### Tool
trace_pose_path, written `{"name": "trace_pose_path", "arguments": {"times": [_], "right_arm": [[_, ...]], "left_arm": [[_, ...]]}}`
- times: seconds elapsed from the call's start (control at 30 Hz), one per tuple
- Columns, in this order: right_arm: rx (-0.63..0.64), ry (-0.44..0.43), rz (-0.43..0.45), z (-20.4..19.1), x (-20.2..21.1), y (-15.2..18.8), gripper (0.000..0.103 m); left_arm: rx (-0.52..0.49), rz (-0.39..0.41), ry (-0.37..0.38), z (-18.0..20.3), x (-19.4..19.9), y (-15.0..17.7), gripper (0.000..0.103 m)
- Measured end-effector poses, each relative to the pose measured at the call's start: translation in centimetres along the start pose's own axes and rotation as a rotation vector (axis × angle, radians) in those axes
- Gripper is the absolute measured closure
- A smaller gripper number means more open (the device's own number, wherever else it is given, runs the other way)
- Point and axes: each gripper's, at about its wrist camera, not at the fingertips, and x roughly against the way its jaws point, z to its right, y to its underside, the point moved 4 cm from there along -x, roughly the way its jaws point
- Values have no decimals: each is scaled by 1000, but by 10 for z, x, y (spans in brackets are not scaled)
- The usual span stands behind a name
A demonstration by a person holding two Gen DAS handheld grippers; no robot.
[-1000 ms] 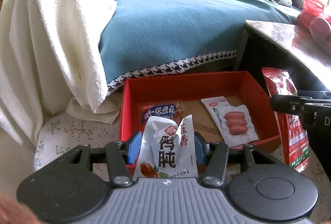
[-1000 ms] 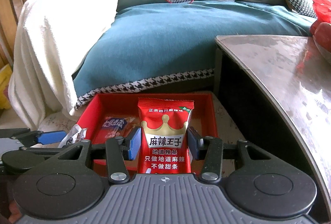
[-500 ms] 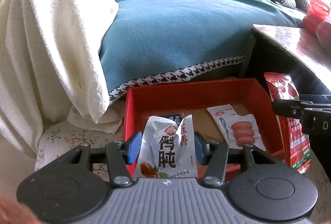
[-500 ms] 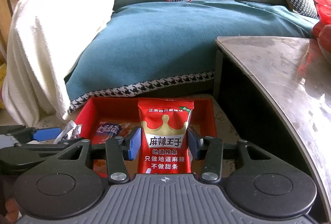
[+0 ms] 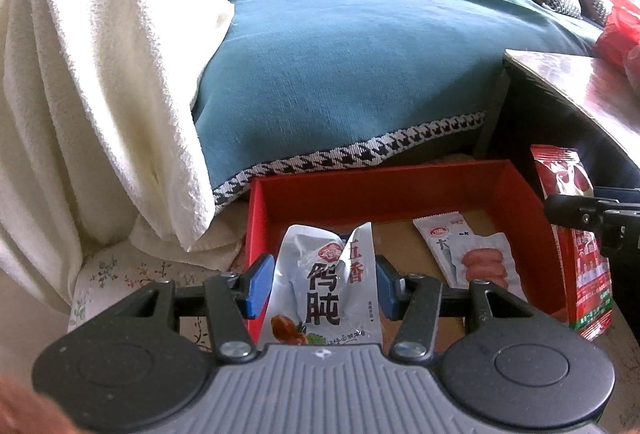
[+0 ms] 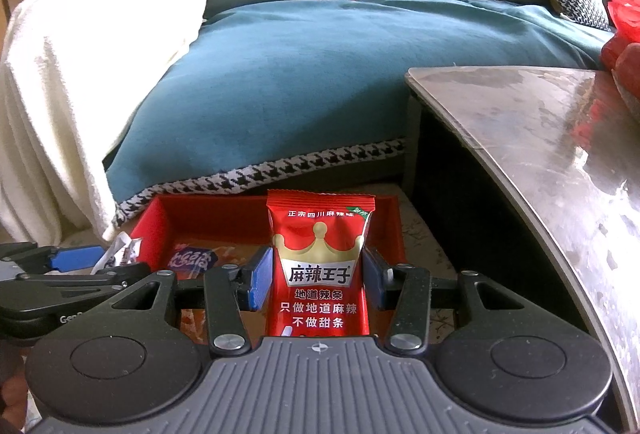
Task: Organize snacks
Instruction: 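Carry both packets over the red box and lower them inside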
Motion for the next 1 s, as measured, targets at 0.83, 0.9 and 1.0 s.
{"name": "trace_pose_path", "arguments": {"times": [0.83, 0.9, 1.0], "right_arm": [[-23, 40, -35, 21, -41, -12, 48], [-21, 39, -39, 21, -45, -12, 48], [-15, 37, -45, 19, -49, -12, 48]], "left_arm": [[4, -19, -20, -2, -32, -10, 58], [4, -22, -23, -2, -35, -10, 58], [3, -24, -27, -1, -38, -11, 58]]}}
